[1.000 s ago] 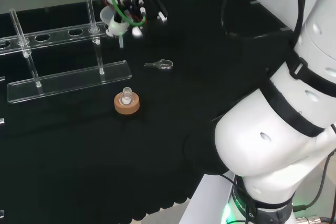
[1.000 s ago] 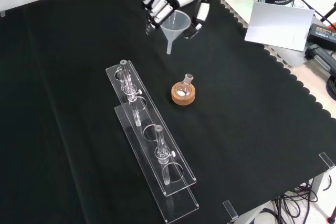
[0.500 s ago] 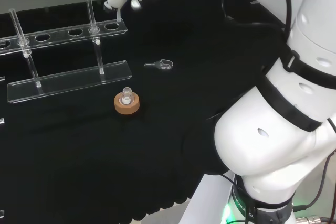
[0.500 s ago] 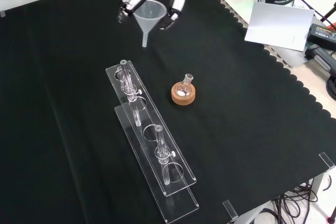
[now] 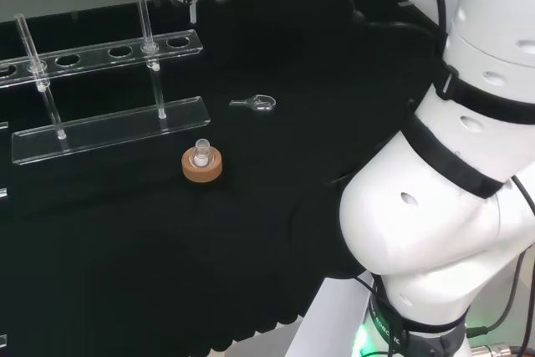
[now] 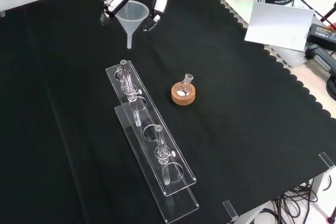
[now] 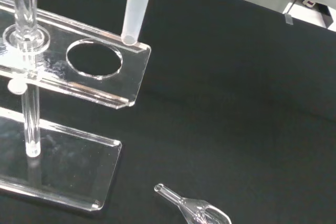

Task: Put the funnel back on the funnel stand.

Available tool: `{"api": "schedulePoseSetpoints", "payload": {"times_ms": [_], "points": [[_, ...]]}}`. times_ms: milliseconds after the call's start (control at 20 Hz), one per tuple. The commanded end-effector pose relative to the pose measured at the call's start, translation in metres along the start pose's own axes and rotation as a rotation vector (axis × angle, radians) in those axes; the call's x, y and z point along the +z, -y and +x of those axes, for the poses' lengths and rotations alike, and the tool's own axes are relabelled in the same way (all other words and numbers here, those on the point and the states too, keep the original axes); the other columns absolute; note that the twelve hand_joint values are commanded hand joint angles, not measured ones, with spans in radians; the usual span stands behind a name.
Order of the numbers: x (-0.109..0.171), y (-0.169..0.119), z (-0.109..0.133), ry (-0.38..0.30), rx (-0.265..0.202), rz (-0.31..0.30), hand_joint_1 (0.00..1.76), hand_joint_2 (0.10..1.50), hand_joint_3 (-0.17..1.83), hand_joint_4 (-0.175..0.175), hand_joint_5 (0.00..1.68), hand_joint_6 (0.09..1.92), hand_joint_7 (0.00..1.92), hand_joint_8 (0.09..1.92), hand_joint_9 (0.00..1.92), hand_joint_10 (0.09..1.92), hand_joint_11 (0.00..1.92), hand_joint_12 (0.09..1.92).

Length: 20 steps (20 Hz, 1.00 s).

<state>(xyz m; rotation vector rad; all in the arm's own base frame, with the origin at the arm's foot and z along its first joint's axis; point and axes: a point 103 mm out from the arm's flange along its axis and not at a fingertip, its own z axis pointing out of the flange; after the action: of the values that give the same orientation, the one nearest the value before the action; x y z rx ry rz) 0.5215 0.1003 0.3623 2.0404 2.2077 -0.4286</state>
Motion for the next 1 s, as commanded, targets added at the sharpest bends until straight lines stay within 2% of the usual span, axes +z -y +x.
{"api": "schedulePoseSetpoints", "payload": {"times_ms": [50,1000], "points": [[0.011,-0.035,0.012,0.01,-0.068,0.023,0.76,0.87,0.47,-0.02,0.61,0.19,0.64,0.66,0.98,0.45,0.48,1.29],[0.033,-0.043,0.028,-0.001,-0.092,0.057,0.75,0.87,0.47,-0.021,0.6,0.22,0.64,0.66,0.98,0.44,0.48,1.29]]}}
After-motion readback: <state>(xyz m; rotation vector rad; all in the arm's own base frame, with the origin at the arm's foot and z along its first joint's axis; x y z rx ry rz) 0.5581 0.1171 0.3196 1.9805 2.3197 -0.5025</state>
